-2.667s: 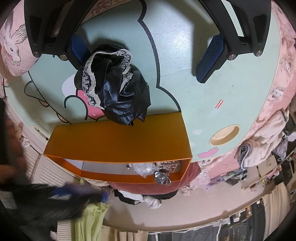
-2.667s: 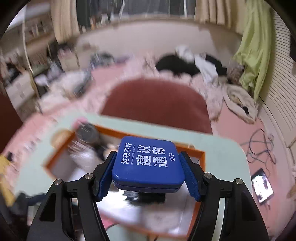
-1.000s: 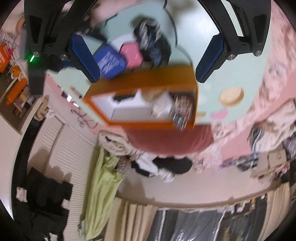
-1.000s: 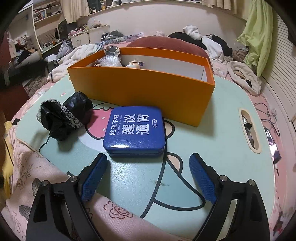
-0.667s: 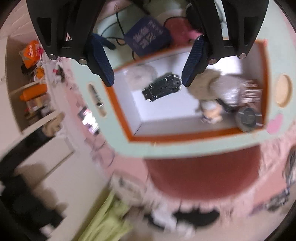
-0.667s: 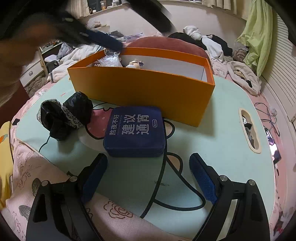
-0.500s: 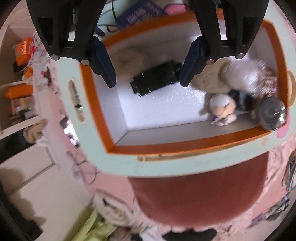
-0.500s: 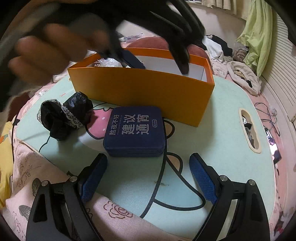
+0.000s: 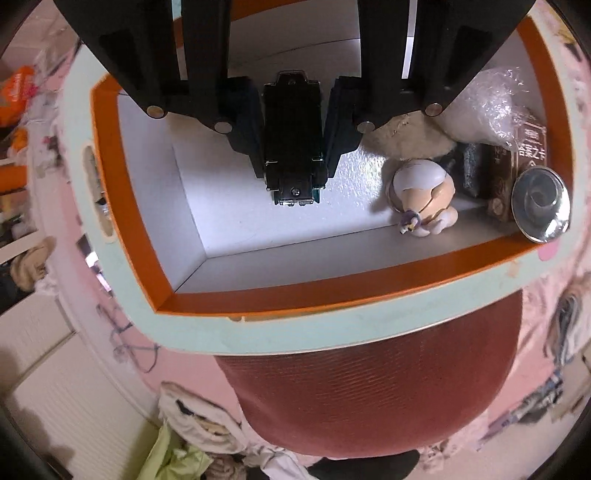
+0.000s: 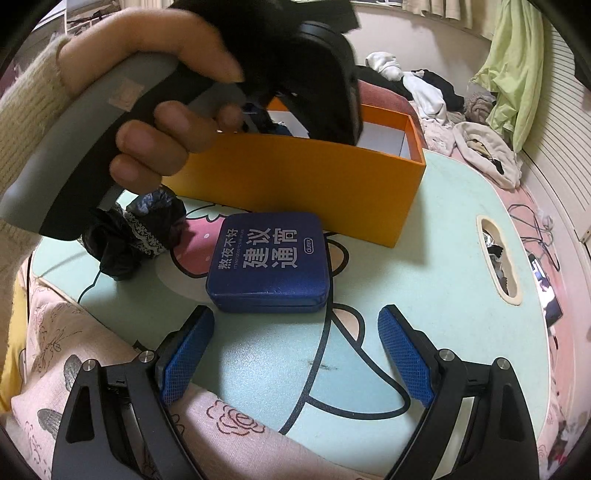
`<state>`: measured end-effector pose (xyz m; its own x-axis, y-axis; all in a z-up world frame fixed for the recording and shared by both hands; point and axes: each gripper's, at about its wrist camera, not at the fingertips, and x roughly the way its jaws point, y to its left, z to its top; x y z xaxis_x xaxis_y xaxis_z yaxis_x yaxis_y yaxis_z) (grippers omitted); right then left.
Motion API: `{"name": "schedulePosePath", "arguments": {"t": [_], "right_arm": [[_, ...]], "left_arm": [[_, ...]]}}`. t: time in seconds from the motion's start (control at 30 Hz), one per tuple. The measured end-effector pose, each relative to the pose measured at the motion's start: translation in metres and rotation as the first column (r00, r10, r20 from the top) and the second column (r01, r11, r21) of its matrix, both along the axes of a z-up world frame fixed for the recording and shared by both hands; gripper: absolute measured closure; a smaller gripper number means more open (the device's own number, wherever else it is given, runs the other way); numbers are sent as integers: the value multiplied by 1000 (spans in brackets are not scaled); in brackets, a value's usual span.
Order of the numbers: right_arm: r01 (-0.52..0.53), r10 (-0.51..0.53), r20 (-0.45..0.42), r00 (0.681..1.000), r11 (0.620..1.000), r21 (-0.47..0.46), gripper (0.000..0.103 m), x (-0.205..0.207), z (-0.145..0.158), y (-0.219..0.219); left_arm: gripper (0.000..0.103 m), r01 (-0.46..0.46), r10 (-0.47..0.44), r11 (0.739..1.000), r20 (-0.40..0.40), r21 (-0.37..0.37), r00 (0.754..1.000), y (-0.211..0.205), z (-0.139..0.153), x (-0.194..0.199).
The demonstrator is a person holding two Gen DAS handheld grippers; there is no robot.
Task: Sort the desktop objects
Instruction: 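Reach into the orange box and grasp the black toy car with the left tool, then lift the toy car out and set it beside the black cloth with the left tool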
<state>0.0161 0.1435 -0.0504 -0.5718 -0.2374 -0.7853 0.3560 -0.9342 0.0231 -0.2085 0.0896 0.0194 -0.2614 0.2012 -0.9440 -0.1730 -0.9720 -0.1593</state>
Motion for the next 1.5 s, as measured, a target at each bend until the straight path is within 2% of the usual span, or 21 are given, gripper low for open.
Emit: {"name": "schedulePosePath", "arguments": {"t": [0.1,0.23,0.4,0.5,0.6,0.73,0.83,0.93,1.03,1.1,1.23,1.3,1.37,1.43,1.5], "right_arm": [[0,0,0,1000,1000,1,13,0,0,1],[0,0,-1,1000,1000,0,13,1,0,2],[0,0,-1,1000,1000,0,12,0,-1,2],[-1,1,-1,1000,1000,0,12,1,-1,2],[-1,1,-2,1000,1000,1,12,1,-1,3],[-1,1,-2,1000,1000,2,12,1,-1,2],[-1,1,-2,1000,1000,0,12,1,-1,3],[-1,1,-2,1000,1000,0,12,1,-1,3],[-1,1,-3,1000,1000,0,12,2,-1,3],[-1,1,-3,1000,1000,1,12,2,-1,3],[-1,1,-4,1000,1000,1,12,2,-1,4],[0,0,-4,1000,1000,1,12,2,-1,4],[0,0,-4,1000,1000,1,12,2,-1,5],[-1,1,-4,1000,1000,1,12,2,-1,5],[-1,1,-5,1000,1000,1,12,2,-1,5]], "left_arm": [[76,4,-3,997,-23,78,1000,-8,8,3],[77,4,11,987,-91,161,996,-18,38,12],[77,36,16,959,-181,280,983,-26,82,30],[77,67,15,931,-222,359,975,-40,101,54],[77,78,25,903,-233,422,972,-53,103,76],[76,70,37,890,-223,451,974,-59,83,98],[76,59,45,894,-222,444,974,-62,59,112],[76,36,73,914,-251,403,965,-65,41,125],[69,10,104,930,-292,367,951,-69,28,130],[58,18,104,929,-307,370,946,-72,25,132],[50,33,133,917,-382,399,915,-80,37,146],[30,31,151,922,-433,386,888,-91,46,162],[15,12,154,948,-494,317,856,-98,52,181],[10,5,121,975,-546,223,829,-102,51,198],[7,19,32,996,-556,86,831,-102,40,211]]}}
